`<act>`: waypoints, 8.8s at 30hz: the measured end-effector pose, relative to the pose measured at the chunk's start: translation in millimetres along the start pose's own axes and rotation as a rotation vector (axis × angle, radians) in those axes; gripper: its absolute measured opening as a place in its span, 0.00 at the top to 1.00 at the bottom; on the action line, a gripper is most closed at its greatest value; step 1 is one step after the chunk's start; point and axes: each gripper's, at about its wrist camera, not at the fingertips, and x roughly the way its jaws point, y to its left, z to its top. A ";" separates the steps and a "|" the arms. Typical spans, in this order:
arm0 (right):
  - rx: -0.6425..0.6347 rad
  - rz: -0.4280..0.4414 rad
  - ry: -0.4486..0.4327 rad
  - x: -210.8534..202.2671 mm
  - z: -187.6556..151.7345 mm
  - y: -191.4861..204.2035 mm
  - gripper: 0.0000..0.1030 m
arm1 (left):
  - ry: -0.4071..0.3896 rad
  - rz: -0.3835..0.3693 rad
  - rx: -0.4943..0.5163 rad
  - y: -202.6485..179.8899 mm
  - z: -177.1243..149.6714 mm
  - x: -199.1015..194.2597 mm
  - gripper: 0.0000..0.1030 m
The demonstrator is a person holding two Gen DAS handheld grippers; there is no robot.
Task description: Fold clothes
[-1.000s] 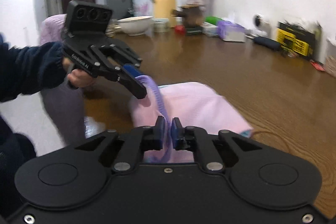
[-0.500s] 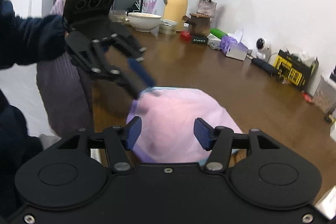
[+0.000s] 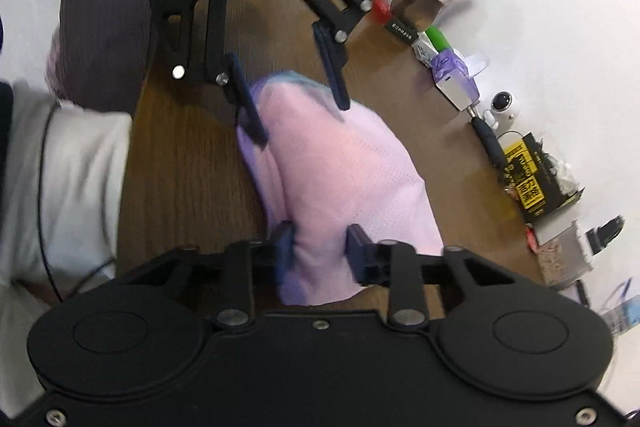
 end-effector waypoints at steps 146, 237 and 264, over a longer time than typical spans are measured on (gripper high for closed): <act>1.137 0.021 0.004 71.1 -90.0 -162.5 0.11 | 0.140 0.348 -1.438 37.4 7.0 21.7 0.01; 1.004 -0.542 0.053 -49.0 -46.8 -231.7 0.14 | 0.222 0.552 -1.339 196.9 17.9 -29.3 0.00; 1.200 -0.312 0.268 -130.3 -46.9 68.1 0.10 | 0.349 0.521 -1.359 -85.7 26.3 -136.0 0.00</act>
